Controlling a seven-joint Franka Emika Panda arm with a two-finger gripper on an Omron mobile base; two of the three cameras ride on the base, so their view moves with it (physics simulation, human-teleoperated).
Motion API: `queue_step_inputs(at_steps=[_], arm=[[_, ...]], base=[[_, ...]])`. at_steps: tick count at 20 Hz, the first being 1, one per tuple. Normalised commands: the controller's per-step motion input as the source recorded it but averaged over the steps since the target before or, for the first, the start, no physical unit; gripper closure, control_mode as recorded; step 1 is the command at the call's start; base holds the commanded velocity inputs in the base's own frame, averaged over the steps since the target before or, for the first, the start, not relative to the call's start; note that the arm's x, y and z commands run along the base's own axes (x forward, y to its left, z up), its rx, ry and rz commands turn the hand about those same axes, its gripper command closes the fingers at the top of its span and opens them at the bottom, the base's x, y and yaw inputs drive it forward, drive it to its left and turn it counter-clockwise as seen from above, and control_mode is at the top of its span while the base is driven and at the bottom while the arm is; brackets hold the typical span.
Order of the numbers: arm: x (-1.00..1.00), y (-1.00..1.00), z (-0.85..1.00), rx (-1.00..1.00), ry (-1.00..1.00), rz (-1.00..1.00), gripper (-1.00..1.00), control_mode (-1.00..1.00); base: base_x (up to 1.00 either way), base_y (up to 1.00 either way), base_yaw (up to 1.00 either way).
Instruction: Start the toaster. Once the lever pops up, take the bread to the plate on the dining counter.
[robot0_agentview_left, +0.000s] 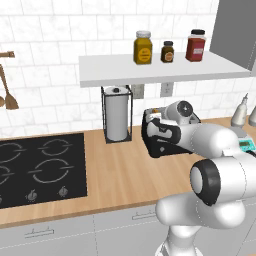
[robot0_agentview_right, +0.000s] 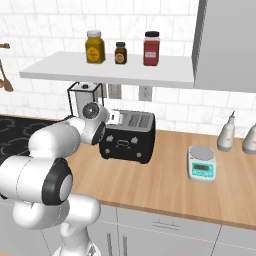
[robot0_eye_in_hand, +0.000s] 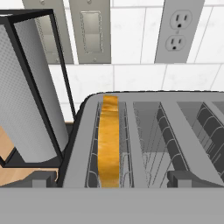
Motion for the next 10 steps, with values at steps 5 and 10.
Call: queue_step_inputs(at_steps=[5, 10], arm=[[0.00, 0.00, 0.00, 0.00, 0.00, 0.00, -1.00, -1.00], [0.00, 0.00, 0.00, 0.00, 0.00, 0.00, -1.00, -1.00]], base=[[0.00, 0.00, 0.00], [0.00, 0.00, 0.00]])
